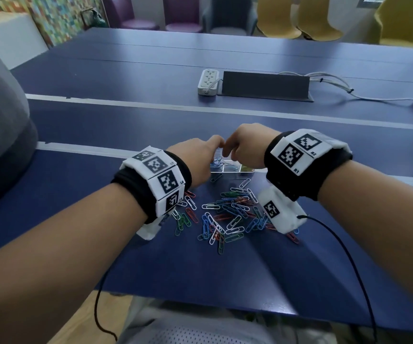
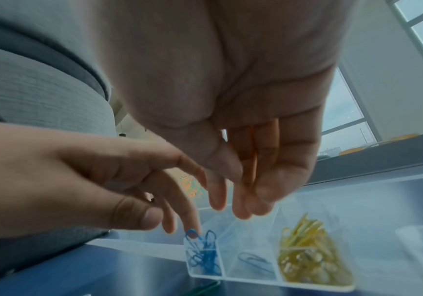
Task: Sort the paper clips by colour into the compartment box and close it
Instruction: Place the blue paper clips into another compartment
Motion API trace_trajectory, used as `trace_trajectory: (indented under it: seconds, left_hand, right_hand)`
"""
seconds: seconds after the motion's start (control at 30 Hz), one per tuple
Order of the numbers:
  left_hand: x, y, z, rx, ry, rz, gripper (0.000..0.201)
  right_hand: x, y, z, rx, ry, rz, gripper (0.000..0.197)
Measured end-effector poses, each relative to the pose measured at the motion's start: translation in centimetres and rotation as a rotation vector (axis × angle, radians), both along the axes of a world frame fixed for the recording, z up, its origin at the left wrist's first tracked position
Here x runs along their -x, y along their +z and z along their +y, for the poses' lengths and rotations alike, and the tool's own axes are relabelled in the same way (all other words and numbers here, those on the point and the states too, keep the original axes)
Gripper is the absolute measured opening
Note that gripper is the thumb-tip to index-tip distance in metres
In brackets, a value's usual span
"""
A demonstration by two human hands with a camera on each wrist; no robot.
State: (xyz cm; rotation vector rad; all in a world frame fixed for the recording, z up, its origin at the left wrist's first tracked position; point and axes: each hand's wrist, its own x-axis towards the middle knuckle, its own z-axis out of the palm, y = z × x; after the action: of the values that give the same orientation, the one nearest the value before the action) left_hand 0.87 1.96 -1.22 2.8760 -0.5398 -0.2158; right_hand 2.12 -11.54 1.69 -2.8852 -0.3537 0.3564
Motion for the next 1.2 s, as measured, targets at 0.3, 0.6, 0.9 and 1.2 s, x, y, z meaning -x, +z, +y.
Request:
trace_trajectory:
  seconds: [0.3,0.6,0.9,1.2]
  left_hand:
    - [0.5,-0.4,-0.5,-0.35,-0.145,-0.203,0.036]
    - [1.2,-0.8,-0.1,-0.35,-0.02,-0.046,0.042]
    - [1.3,-0.3,-0.5,-0.124,0.096,0.042,0.063]
    - [1.0,0.4,-1.2,-0.133,0.067,-0.026,0.035]
  right_hand:
    - [2.2,-0.8,-3.4,0.066,0.027,0.024,0.028]
    - [3.1,-1.4,-5.9,0.29,0.038,0.141,0.016]
    - [4.2,-2.4,-6.2,0.258,0.088,0.122,0.02]
    - [3.9,-1.8,-7.5,0.086,0.031,0.014,0.022]
